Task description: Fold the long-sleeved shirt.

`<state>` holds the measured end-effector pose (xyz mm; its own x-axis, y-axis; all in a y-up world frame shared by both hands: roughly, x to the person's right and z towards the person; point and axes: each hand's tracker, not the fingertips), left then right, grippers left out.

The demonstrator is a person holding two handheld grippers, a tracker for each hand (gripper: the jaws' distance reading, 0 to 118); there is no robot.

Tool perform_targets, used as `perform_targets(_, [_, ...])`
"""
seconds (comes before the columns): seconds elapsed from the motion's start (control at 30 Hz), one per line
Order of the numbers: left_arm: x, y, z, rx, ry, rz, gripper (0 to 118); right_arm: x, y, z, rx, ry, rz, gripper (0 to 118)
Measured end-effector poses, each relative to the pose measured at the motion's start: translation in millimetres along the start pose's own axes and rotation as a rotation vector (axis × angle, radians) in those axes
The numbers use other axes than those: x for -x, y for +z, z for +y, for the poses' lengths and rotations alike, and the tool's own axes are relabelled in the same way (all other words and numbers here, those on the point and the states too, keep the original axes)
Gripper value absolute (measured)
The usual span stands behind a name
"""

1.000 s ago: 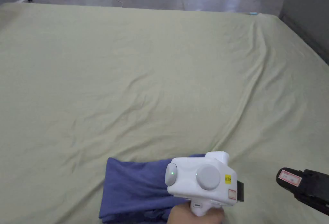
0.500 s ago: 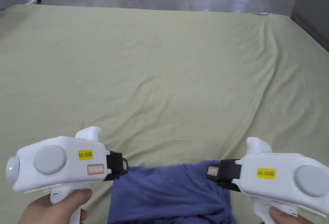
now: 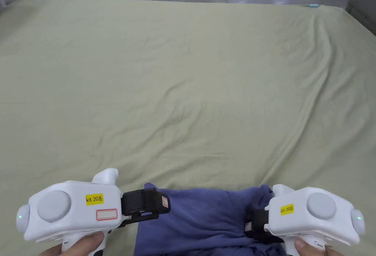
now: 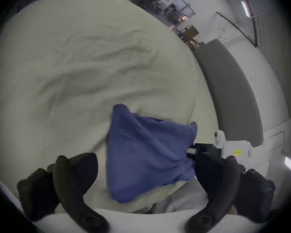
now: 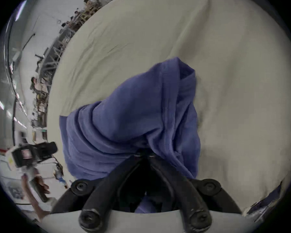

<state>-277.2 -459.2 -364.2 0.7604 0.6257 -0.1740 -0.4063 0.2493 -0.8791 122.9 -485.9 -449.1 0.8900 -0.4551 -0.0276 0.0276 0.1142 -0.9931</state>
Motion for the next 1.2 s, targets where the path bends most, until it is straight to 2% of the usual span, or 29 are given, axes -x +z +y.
perform_targets(0.07, [20.8,-32.5,-2.7,0.072,0.043,0.031,116,-8.5,-2.0,-2.5,-0.007,-0.033,0.044,0])
perform_targets(0.13, [33.7,-59.7,-2.2,0.178,0.129,-0.103,107,-15.9,-1.5,-3.6,-0.009,-0.080,0.082,0])
perform_targets(0.17, [33.8,-68.1,-4.3,0.176,0.146,-0.172,107,-17.0,-4.2,-3.9,-0.009,-0.092,0.091,0])
perform_targets(0.2, [11.3,-65.8,-5.6,0.153,0.106,-0.131,103,-19.1,-3.5,-4.7,-0.010,-0.101,0.099,0])
perform_targets(0.23, [0.4,-64.5,-2.2,0.186,0.042,-0.097,81,-20.5,-2.6,-6.2,-0.015,-0.113,0.107,0])
perform_targets(0.3, [-9.7,-61.5,1.6,0.132,-0.024,-0.107,11,-16.4,0.3,-10.0,-0.031,-0.114,0.105,0])
perform_targets(0.33, [-5.5,-61.7,3.4,0.130,-0.052,0.045,11,-13.5,2.7,-12.8,-0.043,-0.113,0.098,0])
perform_targets(0.37, [1.9,-63.6,3.9,0.159,-0.017,-0.062,11,-9.5,6.0,-14.8,-0.049,-0.114,0.097,0])
perform_targets(0.4, [7.9,-62.5,5.8,0.175,0.076,-0.186,11,-1.0,11.3,-17.3,-0.070,-0.125,0.077,0])
perform_targets(0.43, [9.8,-55.3,7.9,0.169,0.129,-0.203,11,9.2,16.2,-19.4,-0.092,-0.125,0.056,0])
perform_targets(0.47, [9.5,-43.9,12.3,0.144,0.094,-0.167,11,18.1,20.1,-21.4,-0.104,-0.116,0.059,0])
perform_targets(0.53, [11.2,-8.5,23.2,0.102,0.045,-0.158,11,50.3,30.0,-25.5,-0.144,-0.080,0.119,0])
perform_targets(0.6, [28.8,27.2,37.4,0.098,0.074,-0.200,11,91.0,35.6,-30.6,-0.169,-0.025,0.187,0])
perform_targets(0.63, [40.1,50.2,47.5,0.032,0.013,-0.113,11,115.7,35.8,-33.5,-0.166,0.024,0.217,0])
perform_targets(0.7, [61.8,92.1,58.0,-0.009,-0.008,-0.018,11,162.4,32.6,-39.3,-0.156,0.089,0.262,0])
perform_targets(0.77, [60.7,139.0,42.3,-0.028,0.011,0.062,11,204.9,30.4,-46.6,-0.134,0.171,0.317,0])
perform_targets(0.83, [90.3,181.7,41.6,-0.050,0.046,0.211,11,247.1,26.6,-55.4,-0.112,0.230,0.411,0])
perform_targets(0.9, [138.8,207.8,63.1,-0.061,0.067,0.359,11,278.4,24.5,-64.1,-0.080,0.290,0.448,0])
perform_targets(0.97, [162.4,235.0,66.4,-0.073,0.058,0.534,11,301.7,23.9,-73.2,-0.063,0.354,0.465,0])
perform_targets(1.03, [216.6,254.9,89.6,-0.095,0.051,0.683,11,319.7,27.7,-82.9,-0.062,0.425,0.472,0])
perform_targets(1.1, [245.2,267.8,95.1,-0.134,0.143,0.704,14,325.5,31.0,-88.8,-0.068,0.446,0.478,0])
perform_targets(1.13, [233.8,267.2,77.5,-0.143,0.208,0.718,24,326.8,32.5,-90.3,-0.067,0.447,0.478,0])
perform_targets(1.17, [238.1,268.4,74.6,-0.158,0.254,0.746,46,327.2,33.6,-90.8,-0.068,0.451,0.476,0])
perform_targets(1.2, [237.1,269.0,73.6,-0.171,0.241,0.813,89,325.7,34.9,-90.7,-0.071,0.455,0.471,0])
